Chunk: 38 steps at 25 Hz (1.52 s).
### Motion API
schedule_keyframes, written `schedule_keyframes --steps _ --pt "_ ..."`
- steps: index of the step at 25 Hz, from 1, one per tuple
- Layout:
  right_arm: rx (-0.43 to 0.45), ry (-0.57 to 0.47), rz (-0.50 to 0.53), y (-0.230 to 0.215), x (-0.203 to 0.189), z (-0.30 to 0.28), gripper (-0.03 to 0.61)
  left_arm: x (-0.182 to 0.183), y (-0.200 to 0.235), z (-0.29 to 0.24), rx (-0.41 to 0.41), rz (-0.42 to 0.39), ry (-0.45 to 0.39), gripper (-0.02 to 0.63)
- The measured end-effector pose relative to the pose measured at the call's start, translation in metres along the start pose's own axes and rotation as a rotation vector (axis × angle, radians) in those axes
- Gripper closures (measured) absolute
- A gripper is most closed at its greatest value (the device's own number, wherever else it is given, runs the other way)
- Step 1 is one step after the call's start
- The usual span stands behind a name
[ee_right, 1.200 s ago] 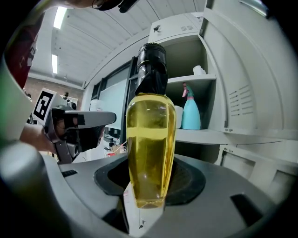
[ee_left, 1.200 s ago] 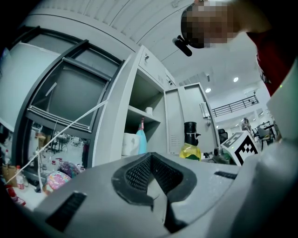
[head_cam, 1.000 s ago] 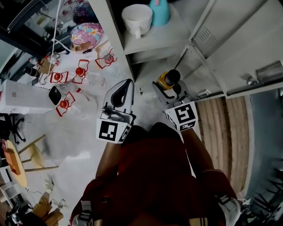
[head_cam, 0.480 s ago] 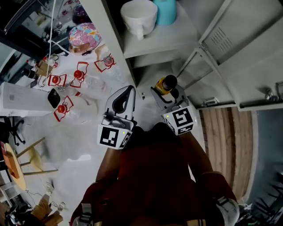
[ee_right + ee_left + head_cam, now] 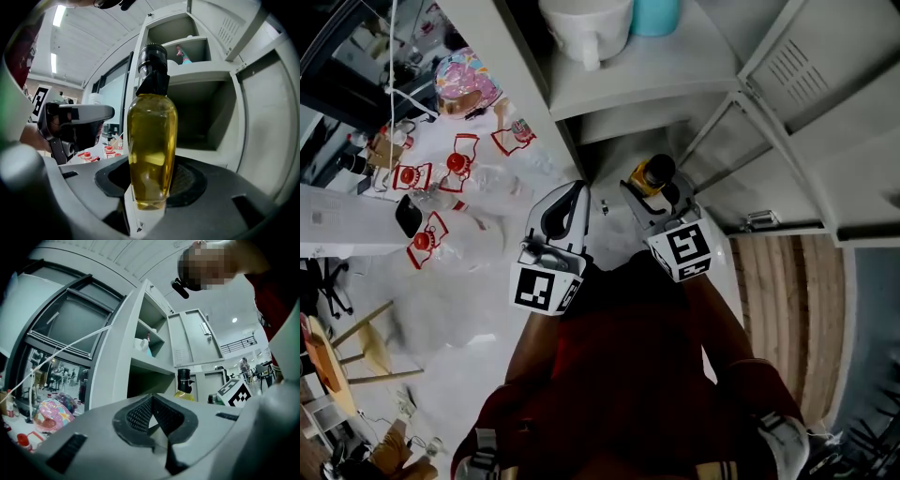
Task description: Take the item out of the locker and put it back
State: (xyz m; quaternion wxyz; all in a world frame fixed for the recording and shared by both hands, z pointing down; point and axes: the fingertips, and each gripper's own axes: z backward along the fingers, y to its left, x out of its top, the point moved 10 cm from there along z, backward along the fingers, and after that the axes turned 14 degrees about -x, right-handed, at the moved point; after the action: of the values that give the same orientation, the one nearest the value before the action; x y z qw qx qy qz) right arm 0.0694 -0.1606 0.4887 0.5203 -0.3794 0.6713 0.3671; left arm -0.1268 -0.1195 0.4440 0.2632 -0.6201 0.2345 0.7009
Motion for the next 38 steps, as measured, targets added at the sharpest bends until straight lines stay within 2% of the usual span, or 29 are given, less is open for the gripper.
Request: schedule_keyframes --steps 20,26,38 --pt "0.000 -0.046 0.043 -0.012 -0.100 -0.056 0.388 -0.129 0.007 -0.006 -0.025 -0.003 -0.030 0.607" --pt "-0.003 -0.046 0.066 -0.010 -0.123 -0.067 0.388 -0.155 0.012 -0.004 -0.025 -0.027 -0.032 0.607" --pt "0.012 -0.057 0.157 -0.010 -0.147 -0.096 0.388 -0.200 0.017 -0.007 -0.048 -0.022 -0.070 0.607"
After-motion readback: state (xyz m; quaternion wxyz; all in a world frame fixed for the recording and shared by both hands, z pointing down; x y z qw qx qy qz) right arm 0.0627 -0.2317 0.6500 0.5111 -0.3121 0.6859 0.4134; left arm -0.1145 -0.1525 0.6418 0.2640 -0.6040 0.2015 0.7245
